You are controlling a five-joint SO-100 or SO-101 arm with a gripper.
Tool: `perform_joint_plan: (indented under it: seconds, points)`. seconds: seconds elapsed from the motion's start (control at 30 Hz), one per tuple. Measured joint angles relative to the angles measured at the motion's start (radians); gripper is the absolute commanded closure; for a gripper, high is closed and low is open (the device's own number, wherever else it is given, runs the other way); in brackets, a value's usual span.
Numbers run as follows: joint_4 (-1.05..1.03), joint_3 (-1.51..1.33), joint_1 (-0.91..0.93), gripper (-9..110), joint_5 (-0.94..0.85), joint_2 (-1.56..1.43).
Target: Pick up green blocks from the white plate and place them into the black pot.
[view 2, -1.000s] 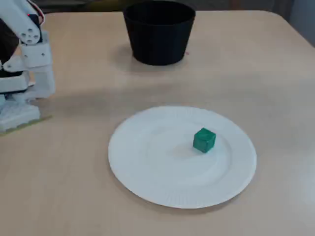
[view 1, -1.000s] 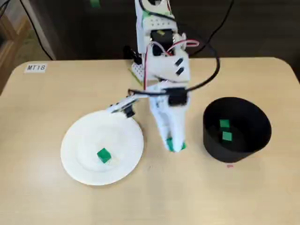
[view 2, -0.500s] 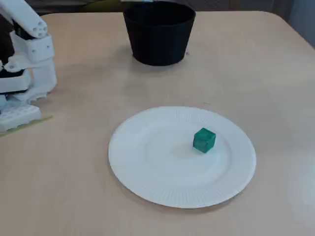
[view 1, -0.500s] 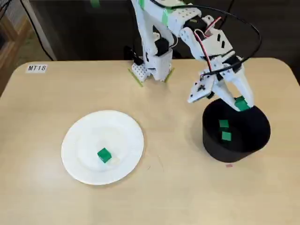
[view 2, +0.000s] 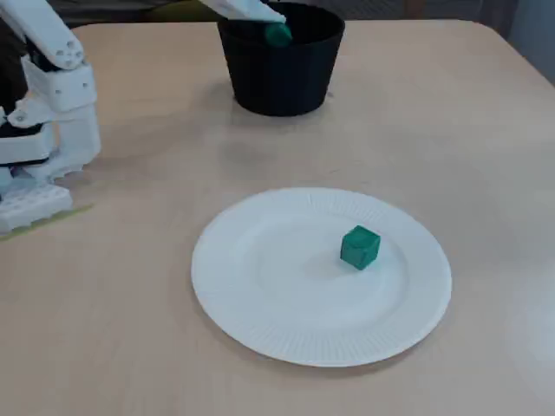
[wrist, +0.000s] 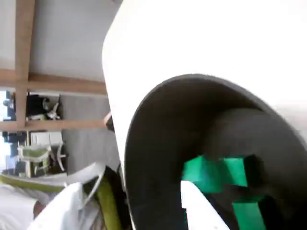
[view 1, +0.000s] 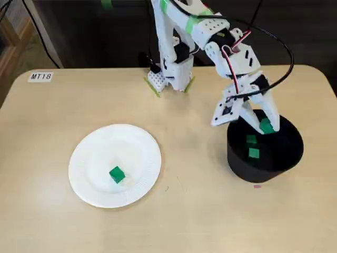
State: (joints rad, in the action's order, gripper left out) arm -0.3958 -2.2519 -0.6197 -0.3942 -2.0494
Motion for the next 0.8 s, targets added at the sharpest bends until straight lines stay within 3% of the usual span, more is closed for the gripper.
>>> perform_joint_plan:
  seconds: [0.13,0.2,0.23,0.47,0.8]
  points:
    - [0.000,0.000,0.041,78,-0.003,0.000]
    - [0.000,0.000,0.054,100,-0.003,-0.009]
    - [0.000,0.000,0.063,104,-0.002,-0.017]
    - [-0.051,0.000,0.232,104,0.074,-0.126]
    - [-0.216,0.014,0.721,104,0.554,-0.084]
